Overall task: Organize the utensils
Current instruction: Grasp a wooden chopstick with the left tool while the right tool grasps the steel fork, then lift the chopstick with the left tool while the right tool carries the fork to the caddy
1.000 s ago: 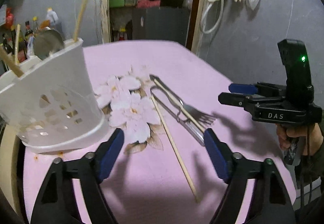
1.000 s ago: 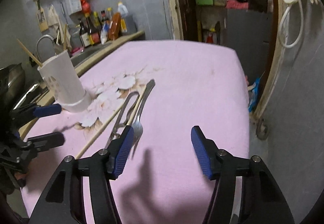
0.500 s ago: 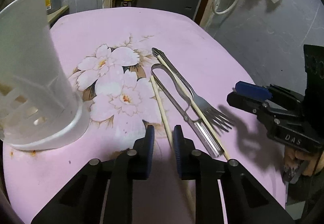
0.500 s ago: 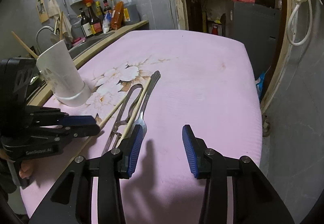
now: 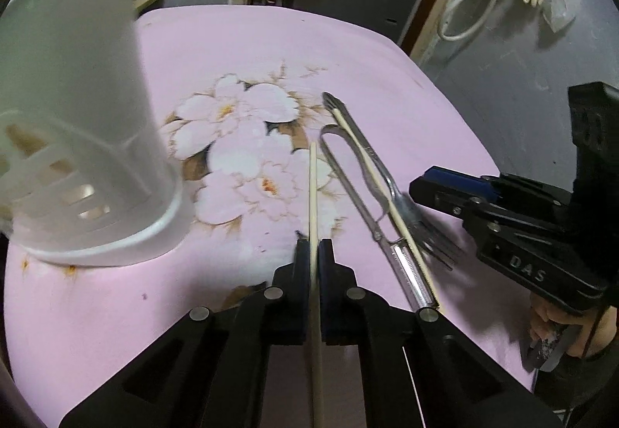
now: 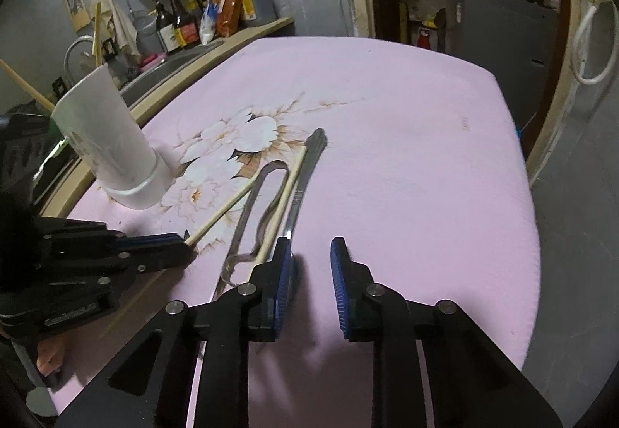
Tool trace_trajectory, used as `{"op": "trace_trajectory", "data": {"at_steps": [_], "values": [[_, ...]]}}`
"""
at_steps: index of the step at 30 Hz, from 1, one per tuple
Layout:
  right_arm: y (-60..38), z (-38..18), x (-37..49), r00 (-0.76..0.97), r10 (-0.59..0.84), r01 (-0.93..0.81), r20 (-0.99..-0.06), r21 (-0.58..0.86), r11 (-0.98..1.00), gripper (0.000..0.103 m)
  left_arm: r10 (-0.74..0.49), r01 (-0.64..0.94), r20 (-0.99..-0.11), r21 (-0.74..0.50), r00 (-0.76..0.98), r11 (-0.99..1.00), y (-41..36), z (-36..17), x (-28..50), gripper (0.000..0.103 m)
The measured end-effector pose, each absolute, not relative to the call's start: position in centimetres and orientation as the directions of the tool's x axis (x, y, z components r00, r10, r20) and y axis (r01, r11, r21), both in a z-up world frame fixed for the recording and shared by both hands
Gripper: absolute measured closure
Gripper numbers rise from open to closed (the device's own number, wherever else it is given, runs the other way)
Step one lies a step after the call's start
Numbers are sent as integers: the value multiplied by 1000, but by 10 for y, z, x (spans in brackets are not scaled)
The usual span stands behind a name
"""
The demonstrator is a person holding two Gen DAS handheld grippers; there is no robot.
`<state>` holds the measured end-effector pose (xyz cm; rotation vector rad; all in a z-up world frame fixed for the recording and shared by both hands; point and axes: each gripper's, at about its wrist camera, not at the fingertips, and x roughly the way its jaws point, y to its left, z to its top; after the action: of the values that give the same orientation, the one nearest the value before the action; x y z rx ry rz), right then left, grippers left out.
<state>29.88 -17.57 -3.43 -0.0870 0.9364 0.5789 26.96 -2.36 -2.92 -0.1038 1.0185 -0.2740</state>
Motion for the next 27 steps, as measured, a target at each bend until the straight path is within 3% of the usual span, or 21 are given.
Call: {"op": "trace_trajectory", "data": {"at_steps": [12,22,27], "values": [[-145,-39,327,422,359,-533,-833,92,841,90,-249,115,-806,-223,536,968,-8,-23,257,101],[-129,-40,340,381,292,-551,-877,38,834,90,-244,138,-840,-202,484,970,-17,-24,267,100],[-136,-38,337,346,305,-539,-887,77,838,97,-245,161,-856,-191,455,968,-17,-24,272,100]]}}
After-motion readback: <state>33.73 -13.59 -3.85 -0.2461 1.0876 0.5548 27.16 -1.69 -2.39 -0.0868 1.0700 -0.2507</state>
